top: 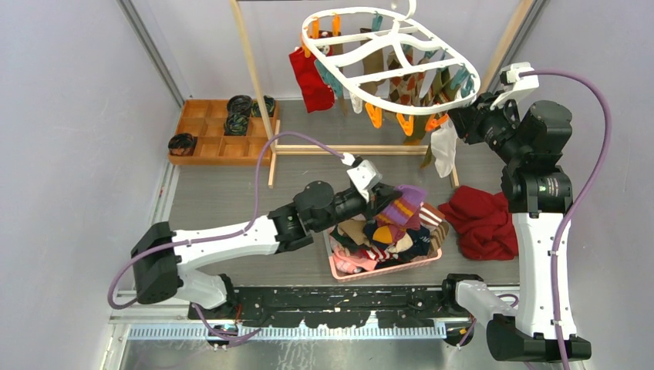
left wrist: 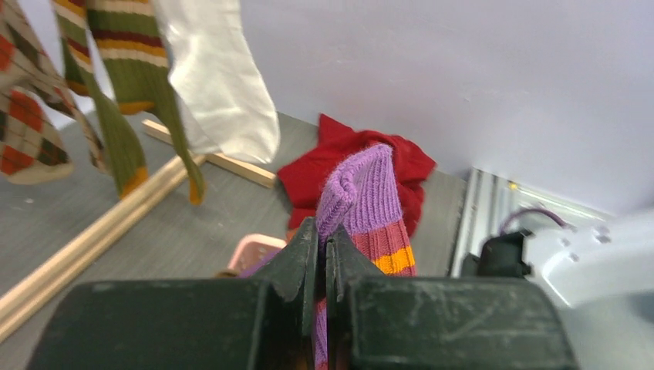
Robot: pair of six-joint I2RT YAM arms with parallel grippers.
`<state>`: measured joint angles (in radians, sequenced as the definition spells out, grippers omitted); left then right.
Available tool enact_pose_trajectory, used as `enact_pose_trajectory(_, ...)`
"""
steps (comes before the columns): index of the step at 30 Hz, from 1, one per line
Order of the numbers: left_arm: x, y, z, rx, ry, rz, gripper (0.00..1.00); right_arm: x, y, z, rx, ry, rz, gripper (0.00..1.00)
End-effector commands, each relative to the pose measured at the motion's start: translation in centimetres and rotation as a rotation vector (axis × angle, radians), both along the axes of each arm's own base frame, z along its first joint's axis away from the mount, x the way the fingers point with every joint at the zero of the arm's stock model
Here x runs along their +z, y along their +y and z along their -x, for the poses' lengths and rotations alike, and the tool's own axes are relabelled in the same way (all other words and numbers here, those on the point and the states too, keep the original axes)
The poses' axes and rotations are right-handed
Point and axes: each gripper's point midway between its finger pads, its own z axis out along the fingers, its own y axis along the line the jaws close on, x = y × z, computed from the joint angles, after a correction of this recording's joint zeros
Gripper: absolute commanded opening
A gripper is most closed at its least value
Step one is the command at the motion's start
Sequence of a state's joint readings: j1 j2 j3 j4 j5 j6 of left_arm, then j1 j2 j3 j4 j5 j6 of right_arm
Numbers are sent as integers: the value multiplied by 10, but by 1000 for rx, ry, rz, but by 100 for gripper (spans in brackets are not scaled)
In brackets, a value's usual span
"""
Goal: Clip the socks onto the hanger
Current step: Open the clamp at the hanger.
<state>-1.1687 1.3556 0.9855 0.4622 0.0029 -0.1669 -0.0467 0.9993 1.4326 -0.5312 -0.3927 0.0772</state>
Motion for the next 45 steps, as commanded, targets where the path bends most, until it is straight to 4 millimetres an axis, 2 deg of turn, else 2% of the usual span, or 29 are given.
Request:
enact_pose_trajectory(1, 31, -6, -43, 196, -96, 75, 0, 24, -1, 8, -12, -72, 8, 14)
enact_pose_trajectory(5, 30, -20, -63, 273, -103, 124, 0, 25, -1, 9, -9, -72, 7, 14)
enact_pose_trajectory(10, 36, -31, -75, 269, -76, 244, 0, 25, 1, 9, -1, -67, 2, 14)
enact_pose_trajectory(15, 45, -31, -84, 112, -1, 396, 0, 24, 2, 9, 5, -61, -1, 14)
enact_pose_trajectory(21, 40, -33, -85, -82, 30, 451, 0, 20, 4, 8, 17, -52, -5, 14)
enact_pose_trajectory(25, 48, -36, -84, -255, 84, 528, 0, 21, 6, 10, 25, -54, -10, 14)
enact_pose_trajectory(29, 45, -46, -86, -328, 116, 511, 0, 22, 7, 11, 32, -54, -11, 14)
enact_pose_trajectory(35, 50, -55, -90, -449, 194, 525, 0, 22, 8, 11, 36, -50, -13, 14)
enact_pose_trajectory(45, 51, -68, -101, -524, 311, 539, 0, 21, 11, 12, 53, -43, -21, 14)
